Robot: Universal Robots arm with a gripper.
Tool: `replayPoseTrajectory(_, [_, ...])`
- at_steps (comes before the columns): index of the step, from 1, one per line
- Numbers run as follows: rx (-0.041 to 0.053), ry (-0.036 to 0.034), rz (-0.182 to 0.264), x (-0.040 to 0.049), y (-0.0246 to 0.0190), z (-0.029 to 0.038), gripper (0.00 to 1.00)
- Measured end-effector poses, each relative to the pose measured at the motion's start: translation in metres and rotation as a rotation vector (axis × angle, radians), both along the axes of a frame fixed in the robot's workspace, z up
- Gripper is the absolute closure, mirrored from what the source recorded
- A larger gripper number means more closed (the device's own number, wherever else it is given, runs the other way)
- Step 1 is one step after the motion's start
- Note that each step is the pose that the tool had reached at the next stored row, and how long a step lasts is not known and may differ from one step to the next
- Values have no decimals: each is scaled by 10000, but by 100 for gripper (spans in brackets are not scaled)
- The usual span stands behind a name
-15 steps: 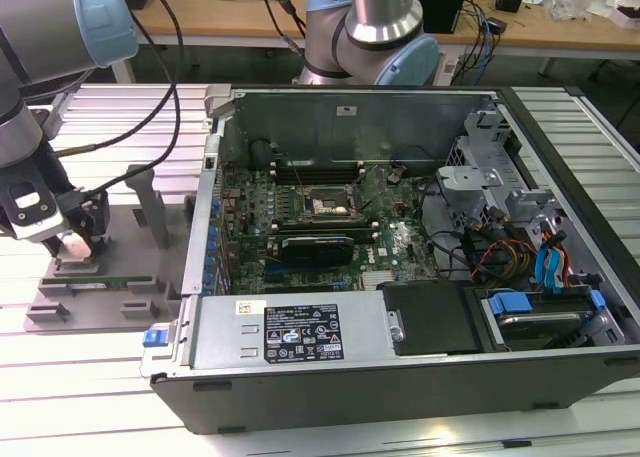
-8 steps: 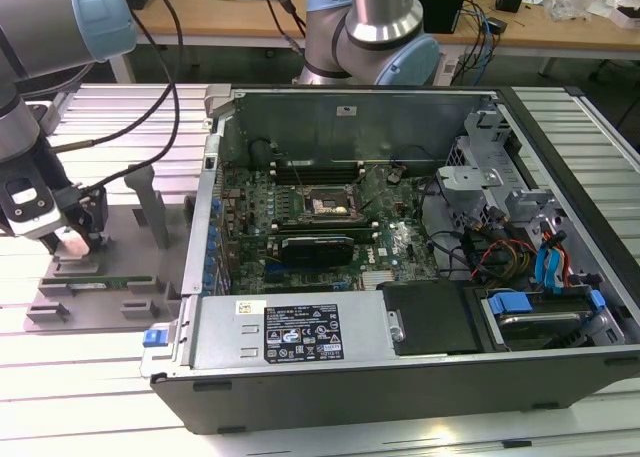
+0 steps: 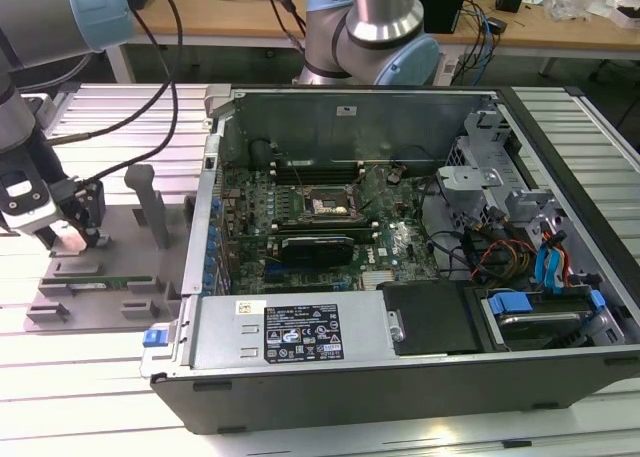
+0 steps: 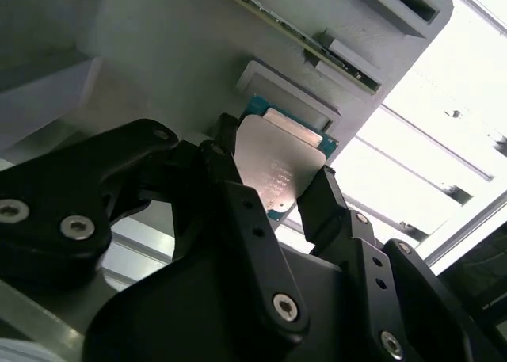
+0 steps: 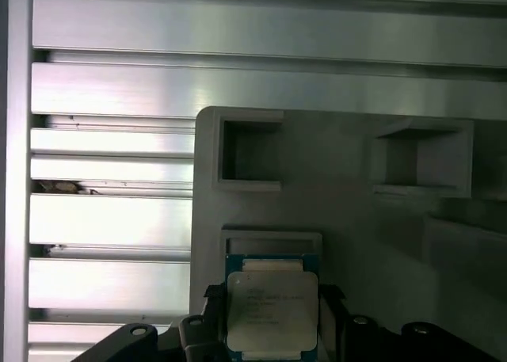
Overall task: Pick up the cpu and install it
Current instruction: 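Pick up the cpu and move it towards the insertion slot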
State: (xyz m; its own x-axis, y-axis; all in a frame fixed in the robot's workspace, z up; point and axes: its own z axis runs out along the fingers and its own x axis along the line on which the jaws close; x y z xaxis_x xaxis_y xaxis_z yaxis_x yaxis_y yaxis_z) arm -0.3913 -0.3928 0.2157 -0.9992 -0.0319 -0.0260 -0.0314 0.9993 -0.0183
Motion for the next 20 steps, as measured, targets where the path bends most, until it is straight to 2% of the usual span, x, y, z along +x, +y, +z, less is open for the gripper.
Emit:
replayPoseTrajectory(6, [0,1,0,0,0,96,45])
replayPoseTrajectory(9, [0,0,0,0,0,178,45])
replayPoseTrajectory(14, [0,0,0,0,0,252,45])
replayPoseTrajectory(20, [0,0,0,0,0,414,45])
